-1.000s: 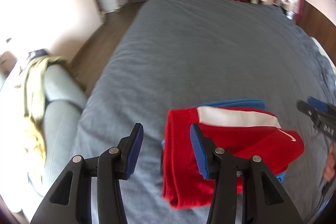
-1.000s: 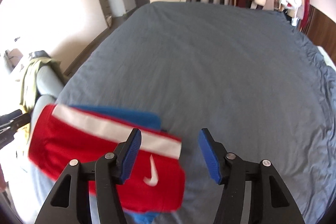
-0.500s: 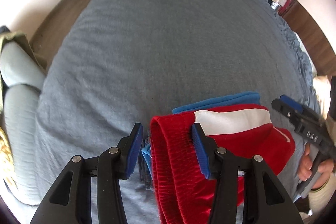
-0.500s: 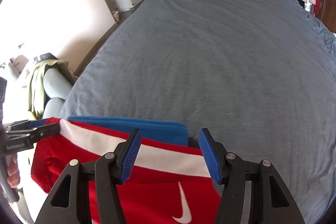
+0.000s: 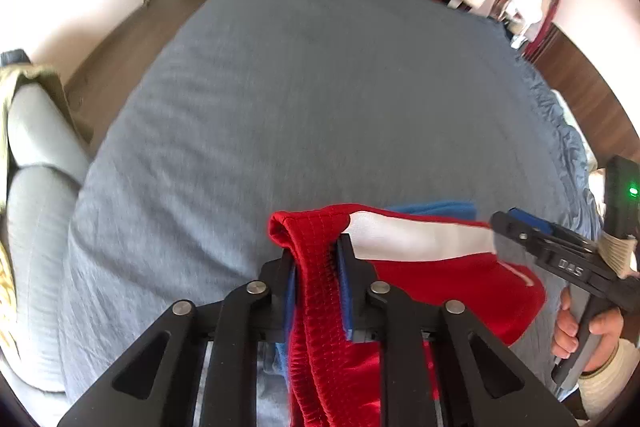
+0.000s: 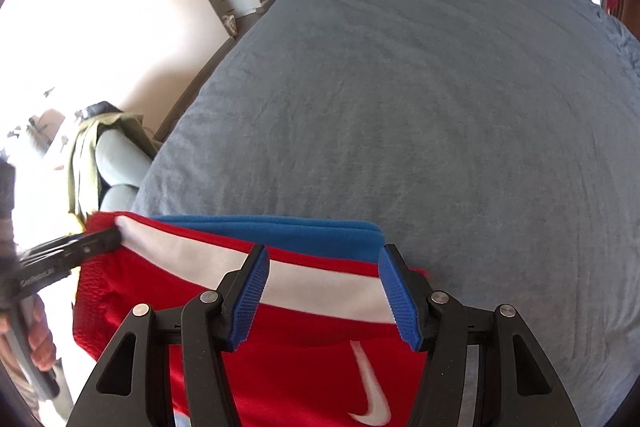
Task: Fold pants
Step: 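Carry the red shorts with both tools over the blue folded stack, then lower the red shorts onto the blue stack with the right tool, left tool open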
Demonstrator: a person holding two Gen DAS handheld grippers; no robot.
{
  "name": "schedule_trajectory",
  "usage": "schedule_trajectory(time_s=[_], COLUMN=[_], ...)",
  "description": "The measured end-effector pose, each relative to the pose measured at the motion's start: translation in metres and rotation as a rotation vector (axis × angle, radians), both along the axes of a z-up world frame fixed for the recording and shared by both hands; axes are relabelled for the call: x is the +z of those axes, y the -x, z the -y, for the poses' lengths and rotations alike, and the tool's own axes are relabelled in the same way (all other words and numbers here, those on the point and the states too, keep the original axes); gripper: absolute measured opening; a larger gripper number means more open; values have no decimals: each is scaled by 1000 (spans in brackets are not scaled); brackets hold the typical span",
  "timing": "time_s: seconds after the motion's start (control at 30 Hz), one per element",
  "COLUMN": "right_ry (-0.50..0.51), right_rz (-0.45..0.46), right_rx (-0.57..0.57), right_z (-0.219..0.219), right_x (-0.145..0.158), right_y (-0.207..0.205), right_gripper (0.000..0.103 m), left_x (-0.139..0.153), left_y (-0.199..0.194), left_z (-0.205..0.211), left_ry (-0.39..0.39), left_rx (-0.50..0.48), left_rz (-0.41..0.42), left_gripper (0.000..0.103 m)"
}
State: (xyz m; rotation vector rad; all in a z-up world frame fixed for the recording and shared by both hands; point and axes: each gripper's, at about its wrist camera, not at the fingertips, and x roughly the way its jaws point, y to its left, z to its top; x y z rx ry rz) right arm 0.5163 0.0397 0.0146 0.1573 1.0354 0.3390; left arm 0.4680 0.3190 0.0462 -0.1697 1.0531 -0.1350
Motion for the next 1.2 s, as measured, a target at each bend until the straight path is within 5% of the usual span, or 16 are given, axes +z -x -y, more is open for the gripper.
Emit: schedule_trajectory(time_s=[0.13,0.37,0.43,0.5,0.67,0.87,1.03,1.2], right_ry=[-7,77,78,74,0,-137,-217,-260], right_rz=[10,38,34,30,28,72,20,-13], right_rx=[-16,-21,-32,-40,-41,13,55,115], right_z=[4,-4,1,6,20,45,74,89], right_x=[4,5,4,3,5,10,-10,-27], right_y=[-3,-13,-15,-14,-7,7,3,-8], right_gripper=[58,58,58,58,58,58,58,58], left_x=[4,-25,-22,-12,24,38,24,13], left_y=[1,-5,-4,0,16,32,48,64], left_z=[-2,-11,-5,1,23,71,114,148], left_ry=[-21,-97,-140,-207,-318,-368,-377,-373], left_rx=[19,85,86,95,80,-31,-113,-93], left_rz=[32,-41,-42,-18,77,123,111,85], left_gripper=[17,19,29,59,71,72,72,72])
